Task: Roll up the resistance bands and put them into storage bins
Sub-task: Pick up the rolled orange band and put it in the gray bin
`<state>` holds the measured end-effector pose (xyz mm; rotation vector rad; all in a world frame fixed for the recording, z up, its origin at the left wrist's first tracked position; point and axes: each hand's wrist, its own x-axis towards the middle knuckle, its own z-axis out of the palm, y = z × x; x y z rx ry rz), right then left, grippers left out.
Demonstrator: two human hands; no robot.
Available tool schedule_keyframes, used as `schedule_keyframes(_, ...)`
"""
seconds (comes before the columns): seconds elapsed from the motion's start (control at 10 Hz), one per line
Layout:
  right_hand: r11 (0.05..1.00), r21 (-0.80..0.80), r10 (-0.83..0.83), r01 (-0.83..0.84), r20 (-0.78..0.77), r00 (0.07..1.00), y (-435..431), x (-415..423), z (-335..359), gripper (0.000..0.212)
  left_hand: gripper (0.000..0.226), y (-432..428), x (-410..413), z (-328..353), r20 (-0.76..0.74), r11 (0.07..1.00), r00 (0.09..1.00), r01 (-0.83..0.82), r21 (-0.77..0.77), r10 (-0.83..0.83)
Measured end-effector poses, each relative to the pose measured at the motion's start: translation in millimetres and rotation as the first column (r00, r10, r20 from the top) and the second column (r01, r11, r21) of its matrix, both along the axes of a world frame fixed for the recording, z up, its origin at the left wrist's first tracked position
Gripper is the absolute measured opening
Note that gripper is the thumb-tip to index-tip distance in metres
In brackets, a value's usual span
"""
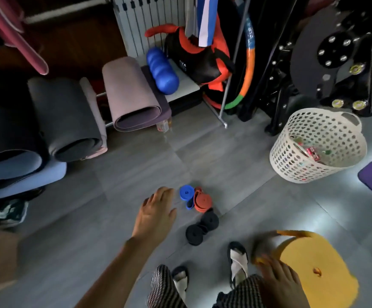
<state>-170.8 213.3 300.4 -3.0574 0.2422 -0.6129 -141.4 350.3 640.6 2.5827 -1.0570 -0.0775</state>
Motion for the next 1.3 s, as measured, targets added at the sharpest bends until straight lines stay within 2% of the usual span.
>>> schedule_keyframes(0.1,0.998,-0.002,0.057,-0.058,-0.126,0.990,-98,-182,215,0.035,0.047,-23,-14,-6,-0.027,0.990,0.990,-0.140,0.008,0.140)
schedule_keyframes(0.2,0.988,0.144,0.104,-0.065,-0.285,0.953,-151,-182,294,0.022,0.061,-32,-54,-26,-0.118,0.969,0.963,-0.238,0.060,0.243)
schedule_keyframes(0.3,0.965,0.208,0.228,-0.159,-0.367,0.902,-174,-123,291,0.042,0.047,-33,-99,-40,-0.257,0.951,0.916,-0.287,0.115,0.307)
schedule_keyframes(0.4,0.958,0.156,0.277,-0.240,-0.300,0.913,-189,-83,293,0.044,0.040,-41,-129,-47,-0.386,0.919,0.837,-0.320,0.229,0.387)
schedule_keyframes(0.5,0.936,0.189,0.342,-0.296,-0.293,0.893,-180,-47,287,0.045,0.051,-52,-128,-45,-0.470,0.852,0.713,-0.405,0.330,0.521)
schedule_keyframes(0.6,0.921,0.210,0.373,-0.327,-0.246,0.894,-176,-26,277,0.044,0.048,-59,-113,-56,-0.488,0.825,0.665,-0.470,0.314,0.565)
schedule_keyframes(0.7,0.917,0.219,0.383,-0.332,-0.262,0.886,-184,-26,258,0.035,0.046,-67,-88,-62,-0.436,0.789,0.663,-0.565,0.242,0.608)
schedule_keyframes(0.8,0.906,0.239,0.414,-0.350,-0.326,0.850,-207,-40,236,0.028,0.049,-77,-63,-62,-0.406,0.727,0.612,-0.639,0.252,0.679)
schedule_keyframes(0.9,0.898,0.244,0.438,-0.366,-0.431,0.789,-239,-39,213,0.036,0.050,-93,-45,-73,-0.393,0.670,0.556,-0.691,0.271,0.733)
schedule_keyframes(1.1,0.845,0.321,0.535,-0.429,-0.514,0.670,-296,19,164,0.037,0.050,-172,-25,-138,-0.506,0.546,0.332,-0.754,0.364,0.796)
schedule_keyframes(1.2,0.849,0.335,0.528,-0.409,-0.549,0.648,-307,55,122,0.031,0.049,-213,-14,-193,-0.583,0.513,0.220,-0.759,0.400,0.782)
schedule_keyframes(1.3,0.875,0.296,0.480,-0.383,-0.626,0.614,-307,93,67,0.019,0.047,-237,-2,-261,-0.640,0.520,0.162,-0.743,0.422,0.751)
